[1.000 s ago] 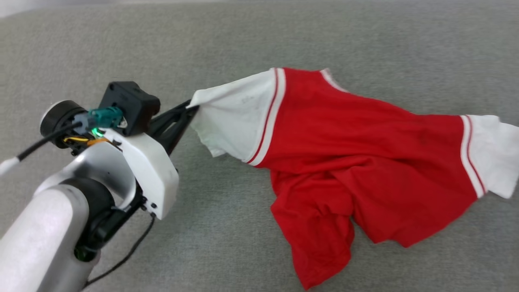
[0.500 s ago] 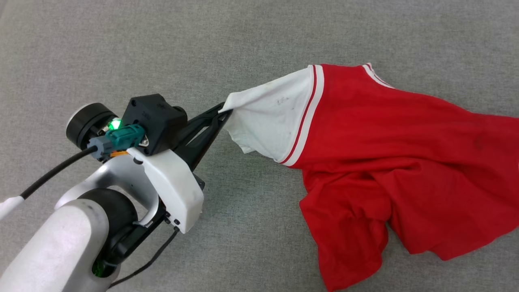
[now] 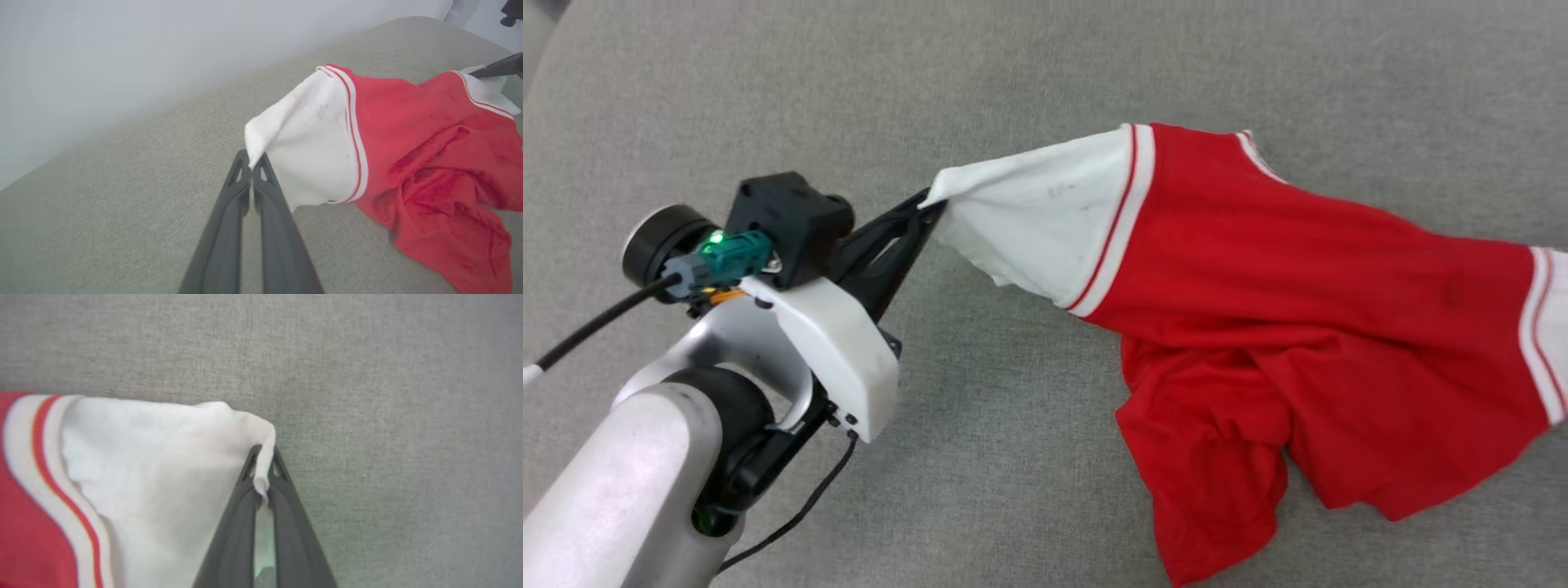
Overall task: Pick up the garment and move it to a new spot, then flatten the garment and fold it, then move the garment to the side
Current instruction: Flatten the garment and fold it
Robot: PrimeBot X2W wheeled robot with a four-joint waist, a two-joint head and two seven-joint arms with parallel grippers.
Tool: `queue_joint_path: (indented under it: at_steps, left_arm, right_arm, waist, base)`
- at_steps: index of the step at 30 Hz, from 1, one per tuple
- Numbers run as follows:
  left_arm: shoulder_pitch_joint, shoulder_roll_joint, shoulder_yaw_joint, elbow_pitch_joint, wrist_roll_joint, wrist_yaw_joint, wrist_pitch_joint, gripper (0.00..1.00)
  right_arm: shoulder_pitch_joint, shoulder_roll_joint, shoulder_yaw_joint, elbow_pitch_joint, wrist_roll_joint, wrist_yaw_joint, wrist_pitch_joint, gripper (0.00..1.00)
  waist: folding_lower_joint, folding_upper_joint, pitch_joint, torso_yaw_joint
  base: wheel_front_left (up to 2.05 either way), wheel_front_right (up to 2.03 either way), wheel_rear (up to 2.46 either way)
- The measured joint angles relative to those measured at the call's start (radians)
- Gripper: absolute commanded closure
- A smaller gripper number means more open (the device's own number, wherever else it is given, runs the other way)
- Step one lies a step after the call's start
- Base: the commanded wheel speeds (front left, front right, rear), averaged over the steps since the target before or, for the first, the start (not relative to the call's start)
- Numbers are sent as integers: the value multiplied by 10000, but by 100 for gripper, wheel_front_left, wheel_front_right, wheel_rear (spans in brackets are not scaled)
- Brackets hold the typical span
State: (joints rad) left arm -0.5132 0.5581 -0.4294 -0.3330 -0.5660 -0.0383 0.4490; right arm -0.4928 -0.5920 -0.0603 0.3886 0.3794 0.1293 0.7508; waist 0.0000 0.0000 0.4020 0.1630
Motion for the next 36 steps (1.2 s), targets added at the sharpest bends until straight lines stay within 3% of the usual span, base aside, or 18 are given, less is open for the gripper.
queue_joint_path:
  at_steps: [7, 15, 25, 36]
  left_arm:
    - [448, 201, 581, 171, -107, 374, -412, 100]
    - [956, 731, 1662, 75, -259, 729, -1051, 100]
    - [979, 1369, 3327, -422, -571, 1051, -1714, 100]
    - [441, 2025, 5022, -938, -834, 1267, -2249, 100]
  right_arm:
    - [-450, -188, 79, -428, 261, 17, -859, 100]
    - [-872, -612, 107, -1829, 867, 17, -1112, 100]
    - [-1549, -506, 299, -3521, 1409, 17, -1494, 100]
    - [-2564, -194, 531, -4389, 1795, 17, -1935, 100]
  waist:
    - [0, 0, -1020, -294]
    - [0, 0, -2190, -710]
    - [0, 0, -3262, -1238]
    - [-1, 0, -3598, -1649]
  base:
    - [0, 0, 0]
    - [0, 0, 0]
    - [0, 0, 0]
    - [0, 0, 0]
